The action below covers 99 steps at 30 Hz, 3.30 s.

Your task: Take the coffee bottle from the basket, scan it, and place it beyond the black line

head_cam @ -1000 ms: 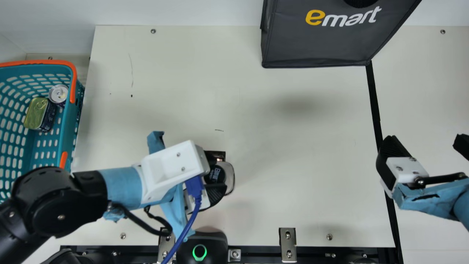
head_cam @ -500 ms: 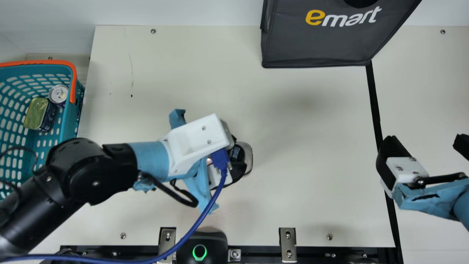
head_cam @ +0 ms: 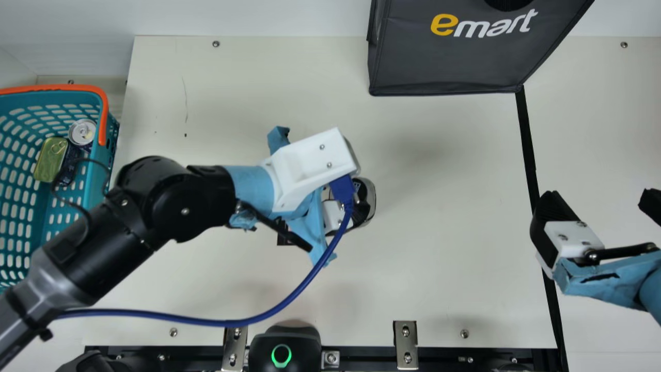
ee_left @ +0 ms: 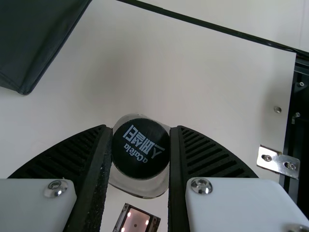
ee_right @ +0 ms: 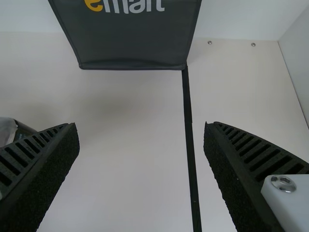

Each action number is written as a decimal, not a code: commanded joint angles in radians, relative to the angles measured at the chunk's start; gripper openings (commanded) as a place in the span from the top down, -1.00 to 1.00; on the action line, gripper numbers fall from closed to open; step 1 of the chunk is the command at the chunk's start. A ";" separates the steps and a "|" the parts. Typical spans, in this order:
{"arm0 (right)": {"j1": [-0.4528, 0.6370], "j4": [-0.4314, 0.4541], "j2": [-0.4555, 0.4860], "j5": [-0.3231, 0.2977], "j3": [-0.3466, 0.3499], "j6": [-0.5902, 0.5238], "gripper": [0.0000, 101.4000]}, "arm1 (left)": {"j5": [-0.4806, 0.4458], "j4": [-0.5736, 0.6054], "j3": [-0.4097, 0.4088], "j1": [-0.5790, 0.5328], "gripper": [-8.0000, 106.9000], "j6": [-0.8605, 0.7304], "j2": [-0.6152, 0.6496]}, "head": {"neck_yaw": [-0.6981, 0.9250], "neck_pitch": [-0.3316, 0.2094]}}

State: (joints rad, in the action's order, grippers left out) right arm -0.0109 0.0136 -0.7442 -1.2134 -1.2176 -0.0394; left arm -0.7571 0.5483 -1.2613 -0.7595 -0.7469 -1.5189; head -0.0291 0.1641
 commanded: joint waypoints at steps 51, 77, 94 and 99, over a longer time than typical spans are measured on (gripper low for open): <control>0.000 0.000 0.000 0.000 0.000 0.000 -0.79 | 0.023 -0.006 -0.197 0.017 0.17 -0.027 -0.250 | 0.002 -0.026; 0.000 0.000 0.000 0.000 0.000 0.000 -0.79 | 0.031 -0.035 -0.197 0.007 -0.71 -0.004 -0.221 | 0.002 -0.026; 0.000 0.000 0.000 0.000 0.000 0.000 -0.79 | 0.056 -0.076 -0.089 0.027 -0.71 0.067 -0.081 | 0.002 -0.026; 0.000 0.000 0.000 0.000 0.000 0.000 -0.79 | 0.069 -0.092 -0.019 0.048 -0.71 0.088 -0.015 | 0.002 -0.026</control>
State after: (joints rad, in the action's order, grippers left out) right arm -0.0109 0.0136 -0.7442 -1.2134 -1.2176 -0.0394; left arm -0.6892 0.4597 -1.3001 -0.7164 -0.6606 -1.5508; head -0.0291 0.1641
